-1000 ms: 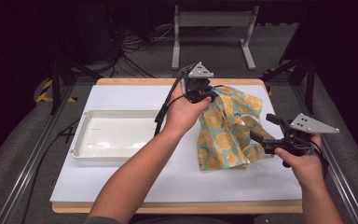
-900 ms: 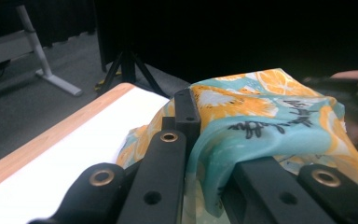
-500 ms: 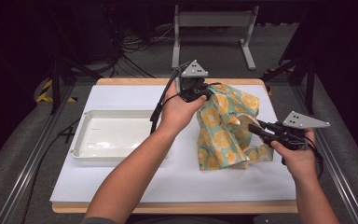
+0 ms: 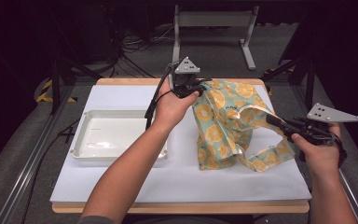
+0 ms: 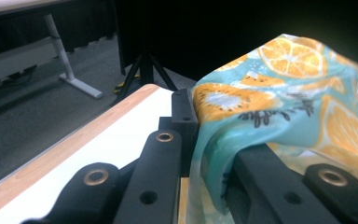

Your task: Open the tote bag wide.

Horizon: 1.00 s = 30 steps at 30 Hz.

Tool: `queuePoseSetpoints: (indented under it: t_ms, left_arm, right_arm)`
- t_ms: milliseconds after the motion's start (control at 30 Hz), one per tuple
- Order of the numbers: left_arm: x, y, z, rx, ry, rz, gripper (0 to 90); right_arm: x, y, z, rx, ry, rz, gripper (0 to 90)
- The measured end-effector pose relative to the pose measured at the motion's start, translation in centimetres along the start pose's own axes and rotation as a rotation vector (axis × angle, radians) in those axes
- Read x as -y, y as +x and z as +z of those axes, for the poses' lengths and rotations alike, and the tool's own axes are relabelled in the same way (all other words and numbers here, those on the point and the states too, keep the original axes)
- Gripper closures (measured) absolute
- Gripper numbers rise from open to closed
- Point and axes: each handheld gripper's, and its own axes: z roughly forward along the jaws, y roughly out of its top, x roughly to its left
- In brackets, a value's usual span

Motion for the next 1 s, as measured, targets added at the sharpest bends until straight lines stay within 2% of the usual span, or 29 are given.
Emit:
queuePoseSetpoints:
  t_ms: [233,300,467,733,1000]
  left_arm:
    - [0.6,0.7,0.6,-0.014,0.023,-0.005,87.0]
    - [0.9,1.1,0.8,-0.020,0.034,-0.014,87.1]
    - [1.8,1.9,1.4,-0.026,0.057,-0.030,87.1]
    - [3.1,2.9,2.3,-0.035,0.101,-0.058,87.2]
    - [4.7,3.5,2.6,-0.039,0.147,-0.090,87.6]
  right_arm:
    - [-2.0,-1.4,0.0,0.037,-0.002,0.006,89.9]
    - [-2.3,-1.6,0.1,0.037,-0.002,0.006,89.9]
    - [-3.4,-2.7,0.6,0.024,-0.031,0.047,89.9]
    - [-3.8,-4.1,2.3,0.029,-0.003,0.087,89.9]
    - [-3.4,-4.4,3.8,0.005,0.030,0.102,89.7]
